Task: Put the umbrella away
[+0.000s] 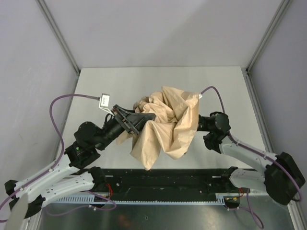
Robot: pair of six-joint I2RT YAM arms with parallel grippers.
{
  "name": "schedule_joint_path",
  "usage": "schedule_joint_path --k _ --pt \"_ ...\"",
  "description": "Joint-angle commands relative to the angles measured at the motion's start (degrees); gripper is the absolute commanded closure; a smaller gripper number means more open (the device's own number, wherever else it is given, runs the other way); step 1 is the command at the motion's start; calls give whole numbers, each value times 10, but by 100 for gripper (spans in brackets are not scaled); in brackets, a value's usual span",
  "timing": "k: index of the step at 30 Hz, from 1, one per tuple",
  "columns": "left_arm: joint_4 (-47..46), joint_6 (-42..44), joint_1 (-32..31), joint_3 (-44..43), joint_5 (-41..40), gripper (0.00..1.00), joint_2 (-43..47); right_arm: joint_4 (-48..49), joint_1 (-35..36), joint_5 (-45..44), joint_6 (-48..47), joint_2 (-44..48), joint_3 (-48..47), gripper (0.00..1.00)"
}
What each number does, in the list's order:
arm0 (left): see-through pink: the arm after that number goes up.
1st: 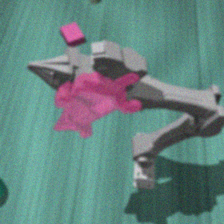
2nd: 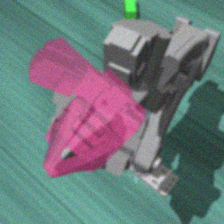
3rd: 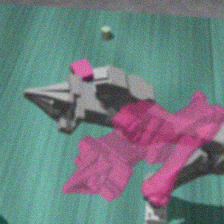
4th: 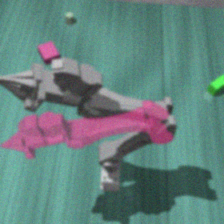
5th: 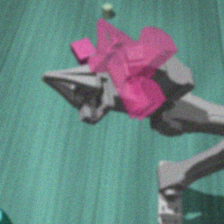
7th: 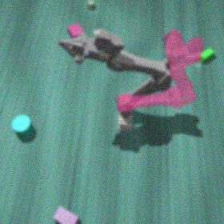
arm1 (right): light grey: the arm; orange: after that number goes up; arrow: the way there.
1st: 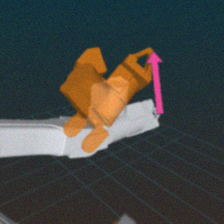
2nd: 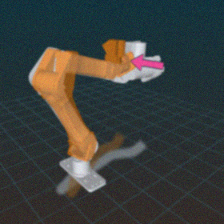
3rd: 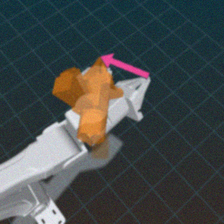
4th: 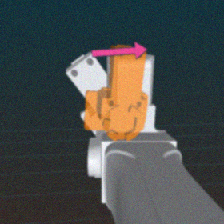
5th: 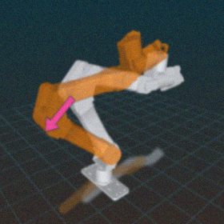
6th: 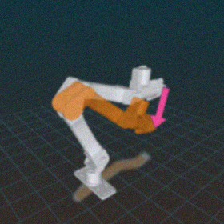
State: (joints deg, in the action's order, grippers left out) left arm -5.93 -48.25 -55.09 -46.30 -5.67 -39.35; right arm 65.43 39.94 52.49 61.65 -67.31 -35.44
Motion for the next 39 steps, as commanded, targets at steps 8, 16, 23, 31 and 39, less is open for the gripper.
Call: schedule_joint_path --k 8,16,23,31,39 --pt "-33 -13 5 -15 46 1 9 -300 43 -29 -307 111 -39 100" --pt "-29 8 5 -12 41 1 0 -405 63 -26 -382 117 -75 100" --pt "-14 23 7 -35 25 18 -45 -468 85 -43 -418 127 -89 100" --pt "-46 69 9 -29 3 94 -36 -505 103 -115 -407 115 -93 100" --pt "-83 108 9 39 -66 100 56 -583 93 -252 -422 113 -91 43"
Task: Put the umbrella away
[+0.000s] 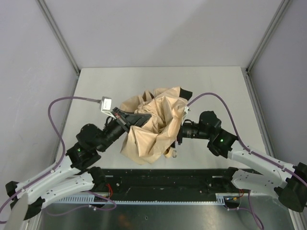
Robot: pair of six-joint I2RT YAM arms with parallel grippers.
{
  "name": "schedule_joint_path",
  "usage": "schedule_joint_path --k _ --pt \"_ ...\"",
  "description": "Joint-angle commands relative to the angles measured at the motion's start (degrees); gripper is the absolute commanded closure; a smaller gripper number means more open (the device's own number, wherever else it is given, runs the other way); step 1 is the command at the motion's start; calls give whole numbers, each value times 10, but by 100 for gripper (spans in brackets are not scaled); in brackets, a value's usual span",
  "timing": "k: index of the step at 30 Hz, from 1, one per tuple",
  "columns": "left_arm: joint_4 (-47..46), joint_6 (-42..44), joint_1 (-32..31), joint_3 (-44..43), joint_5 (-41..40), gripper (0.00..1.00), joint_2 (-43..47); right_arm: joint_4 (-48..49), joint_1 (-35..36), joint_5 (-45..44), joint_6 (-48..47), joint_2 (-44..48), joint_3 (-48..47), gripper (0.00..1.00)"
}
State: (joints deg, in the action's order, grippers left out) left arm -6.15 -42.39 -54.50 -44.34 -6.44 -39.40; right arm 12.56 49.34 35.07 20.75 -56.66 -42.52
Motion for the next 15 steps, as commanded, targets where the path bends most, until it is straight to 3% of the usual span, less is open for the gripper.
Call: schedule_joint_path --k 1,5,10,15 --pt "-82 59 4 28 -75 100 72 -67 -5 -99 -14 10 -17 39" --pt "-85 102 4 56 -147 100 135 -107 -17 -144 -22 28 11 23" --pt "-97 160 3 75 -179 100 172 -149 -10 -160 -27 58 36 19" --pt "-98 188 4 99 -179 100 198 -233 -8 -258 -30 134 17 19"
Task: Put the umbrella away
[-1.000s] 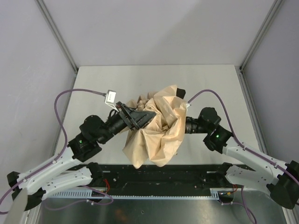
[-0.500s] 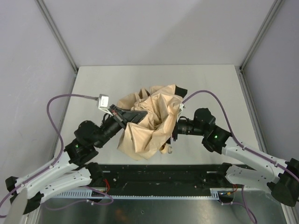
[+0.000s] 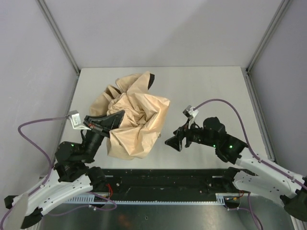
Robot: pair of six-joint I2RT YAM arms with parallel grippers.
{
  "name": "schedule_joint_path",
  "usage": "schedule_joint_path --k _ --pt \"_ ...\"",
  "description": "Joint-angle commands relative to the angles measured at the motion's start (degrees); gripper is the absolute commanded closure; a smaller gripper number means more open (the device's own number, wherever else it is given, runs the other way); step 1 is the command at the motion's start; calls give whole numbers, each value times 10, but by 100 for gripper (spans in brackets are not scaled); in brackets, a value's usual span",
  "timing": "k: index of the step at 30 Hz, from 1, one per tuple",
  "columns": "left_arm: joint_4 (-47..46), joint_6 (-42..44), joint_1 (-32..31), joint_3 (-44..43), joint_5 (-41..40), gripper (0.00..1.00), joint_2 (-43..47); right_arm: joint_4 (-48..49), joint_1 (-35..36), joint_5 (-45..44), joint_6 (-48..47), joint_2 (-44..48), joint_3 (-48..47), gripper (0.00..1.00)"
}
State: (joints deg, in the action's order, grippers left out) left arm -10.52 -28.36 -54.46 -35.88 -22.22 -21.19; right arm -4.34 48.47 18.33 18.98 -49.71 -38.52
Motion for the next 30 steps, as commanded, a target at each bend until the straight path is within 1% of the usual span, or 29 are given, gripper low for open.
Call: schedule_joint_path --k 1,3,5,7,8,9,12,14,17,20,22,24,27,29,30 --pt "-54 49 3 19 -16 100 19 -76 -4 -101 -14 79 -37 20" --pt "-52 43 3 28 -13 100 20 -84 -14 -90 -11 97 -68 22" --pt "-46 24 3 34 -24 100 20 -57 -20 -32 15 93 -90 23" --pt "-40 -10 3 37 -54 100 17 11 -12 59 59 72 -94 22" --pt "-37 -31 3 37 -77 100 14 56 5 86 78 61 -88 20" --pt "-37 -59 3 37 -94 100 9 97 34 88 89 54 -80 17" --pt "-40 -108 3 28 -121 100 -18 190 129 16 91 45 -57 8" --pt "-49 -109 3 17 -117 100 -39 231 170 -48 112 36 -54 7" --pt "-61 -99 3 15 -99 100 -54 263 180 -151 193 21 -53 6" --pt "-76 -98 3 30 -98 100 -48 305 180 -175 241 8 -51 6" --pt "-84 -97 3 39 -100 100 -41 289 177 -225 297 4 -51 8" --pt "-90 -97 3 46 -99 100 -34 250 160 -254 347 0 -51 13" --pt "-102 -98 3 53 -94 100 -27 211 133 -261 411 -10 -51 29" --pt "-108 -98 2 54 -88 100 -27 218 121 -257 428 -19 -51 34" --pt "-110 -99 3 55 -87 100 -28 232 118 -250 428 -23 -51 42"
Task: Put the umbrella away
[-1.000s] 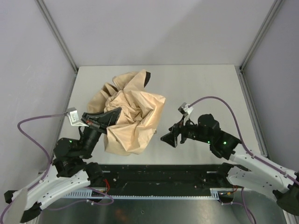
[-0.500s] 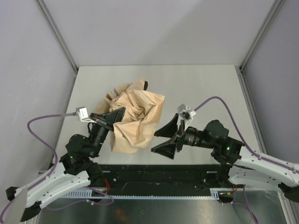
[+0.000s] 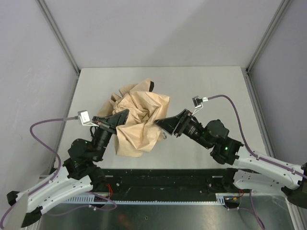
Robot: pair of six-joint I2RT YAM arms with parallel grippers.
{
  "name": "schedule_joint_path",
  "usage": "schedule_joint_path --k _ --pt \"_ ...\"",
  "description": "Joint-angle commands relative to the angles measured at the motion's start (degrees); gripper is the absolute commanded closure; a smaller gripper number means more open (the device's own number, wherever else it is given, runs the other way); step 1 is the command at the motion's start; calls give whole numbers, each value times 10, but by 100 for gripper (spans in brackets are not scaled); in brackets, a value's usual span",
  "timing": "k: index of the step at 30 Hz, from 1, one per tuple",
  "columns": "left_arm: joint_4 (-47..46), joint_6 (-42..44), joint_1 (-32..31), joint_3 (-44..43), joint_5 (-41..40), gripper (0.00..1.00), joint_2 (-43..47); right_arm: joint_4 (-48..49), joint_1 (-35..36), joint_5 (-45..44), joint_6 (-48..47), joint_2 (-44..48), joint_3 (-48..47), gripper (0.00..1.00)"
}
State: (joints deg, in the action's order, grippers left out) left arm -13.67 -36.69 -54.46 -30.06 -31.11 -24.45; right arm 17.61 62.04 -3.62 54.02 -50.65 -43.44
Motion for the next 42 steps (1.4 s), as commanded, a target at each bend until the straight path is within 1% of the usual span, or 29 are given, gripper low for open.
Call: schedule_joint_path --k 1,2,3,4,5,7,9,10,13,17,19,20,23,24,25,26,28,29,31,32,35,38,40,42 --pt "-81 -18 3 -3 2 100 4 32 -21 -23 72 -20 -2 54" --pt "-82 -23 3 -2 -2 100 2 58 -21 -8 63 -26 -2 72" --pt "-82 -30 3 -2 -7 100 1 91 -20 20 53 -34 -2 86" --pt "-82 -40 3 -2 -17 100 -2 133 -15 54 40 -42 -2 93" --pt "-82 -53 3 -4 -28 100 -7 186 -6 97 22 -54 -2 97" --pt "-80 -78 3 -11 -55 100 -18 268 20 176 -11 -72 -2 99" --pt "-79 -98 3 -21 -78 100 -33 300 55 222 -37 -84 -2 100" --pt "-79 -105 3 -27 -85 100 -41 301 71 229 -45 -89 -2 100" --pt "-82 -121 3 -43 -95 100 -65 290 103 217 -45 -114 -2 100" --pt "-99 -135 4 -43 -90 100 -81 306 115 209 -15 -160 -2 100" --pt "-108 -142 3 -36 -86 100 -76 296 118 204 -18 -179 -2 100" --pt "-110 -146 3 -33 -85 100 -73 279 118 193 -26 -183 -2 100" --pt "-116 -158 4 -22 -74 100 -57 166 119 136 -71 -184 -8 100" --pt "-120 -158 4 -17 -68 100 -53 141 119 131 -85 -184 -11 99" --pt "-124 -155 4 -14 -61 100 -49 118 118 135 -99 -182 -16 94" --pt "-127 -149 4 -11 -53 100 -44 99 118 148 -114 -177 -21 85" --pt "-131 -129 4 0 -34 100 -33 51 117 191 -145 -159 -35 62" --pt "-133 -114 4 7 -26 100 -24 11 115 208 -162 -146 -44 52" --pt "-134 -84 4 21 -12 100 -4 -74 110 219 -200 -106 -52 35" --pt "-134 -72 5 29 -5 100 8 -121 104 220 -222 -82 -54 30" --pt "-135 -40 5 49 21 100 43 -266 67 214 -274 -7 -58 23" --pt "-134 -5 6 60 64 100 73 -372 0 213 -308 56 -77 20" --pt "-131 13 5 65 101 100 88 -410 -56 212 -332 77 -104 19" --pt "-120 21 6 68 139 100 100 -406 -108 241 -353 72 -134 19"
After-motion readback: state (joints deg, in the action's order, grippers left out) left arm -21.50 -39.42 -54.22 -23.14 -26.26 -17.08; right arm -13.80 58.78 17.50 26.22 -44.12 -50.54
